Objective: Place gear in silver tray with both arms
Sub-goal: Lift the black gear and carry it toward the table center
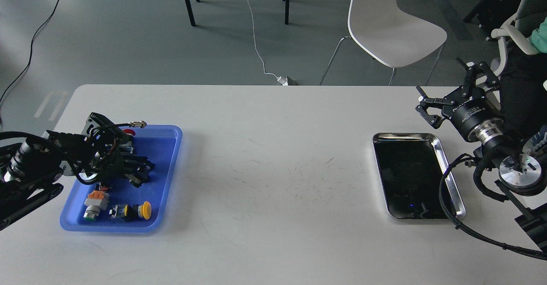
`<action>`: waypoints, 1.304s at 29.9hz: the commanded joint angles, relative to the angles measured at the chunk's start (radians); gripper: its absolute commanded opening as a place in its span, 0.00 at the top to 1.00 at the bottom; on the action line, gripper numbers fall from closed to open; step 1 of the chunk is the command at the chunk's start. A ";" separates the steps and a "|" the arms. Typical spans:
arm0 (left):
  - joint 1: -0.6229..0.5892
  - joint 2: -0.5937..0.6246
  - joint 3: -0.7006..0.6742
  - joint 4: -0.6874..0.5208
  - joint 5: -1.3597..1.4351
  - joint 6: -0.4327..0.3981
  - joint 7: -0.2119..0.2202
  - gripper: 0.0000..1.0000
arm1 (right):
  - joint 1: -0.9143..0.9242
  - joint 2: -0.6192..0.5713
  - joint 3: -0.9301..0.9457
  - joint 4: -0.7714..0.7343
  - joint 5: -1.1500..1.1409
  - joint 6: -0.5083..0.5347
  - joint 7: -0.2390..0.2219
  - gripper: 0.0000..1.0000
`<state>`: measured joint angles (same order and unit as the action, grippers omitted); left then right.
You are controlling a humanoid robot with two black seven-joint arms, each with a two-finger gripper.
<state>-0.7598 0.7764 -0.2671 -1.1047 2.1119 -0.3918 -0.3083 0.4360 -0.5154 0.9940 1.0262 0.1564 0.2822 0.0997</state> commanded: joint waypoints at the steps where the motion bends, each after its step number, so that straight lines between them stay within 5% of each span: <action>1: -0.056 0.006 -0.001 -0.023 -0.082 -0.041 -0.002 0.92 | 0.003 0.002 0.000 0.002 0.000 -0.001 0.000 0.01; 9: -0.211 0.046 -0.014 -0.182 -0.121 -0.097 0.012 0.92 | 0.010 0.002 -0.002 0.015 0.000 -0.001 0.000 0.01; 13: -0.234 0.034 -0.011 -0.242 -0.150 -0.097 0.055 0.92 | 0.010 -0.002 -0.002 0.005 0.000 -0.001 0.000 0.01; 25: -0.231 -0.291 0.000 -0.230 -0.135 -0.097 0.173 0.92 | 0.021 -0.002 -0.021 0.002 0.000 0.000 0.000 0.01; 29: -0.220 -0.420 0.002 -0.192 -0.135 -0.097 0.204 0.92 | 0.024 -0.002 -0.025 0.002 0.000 0.000 0.000 0.01; 39: -0.181 -0.719 0.115 0.092 -0.072 -0.097 0.189 0.92 | 0.024 -0.005 -0.026 0.000 -0.001 -0.001 0.000 0.01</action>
<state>-0.9434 0.1222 -0.1993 -1.0836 2.0349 -0.4888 -0.1138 0.4603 -0.5198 0.9694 1.0276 0.1559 0.2812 0.0997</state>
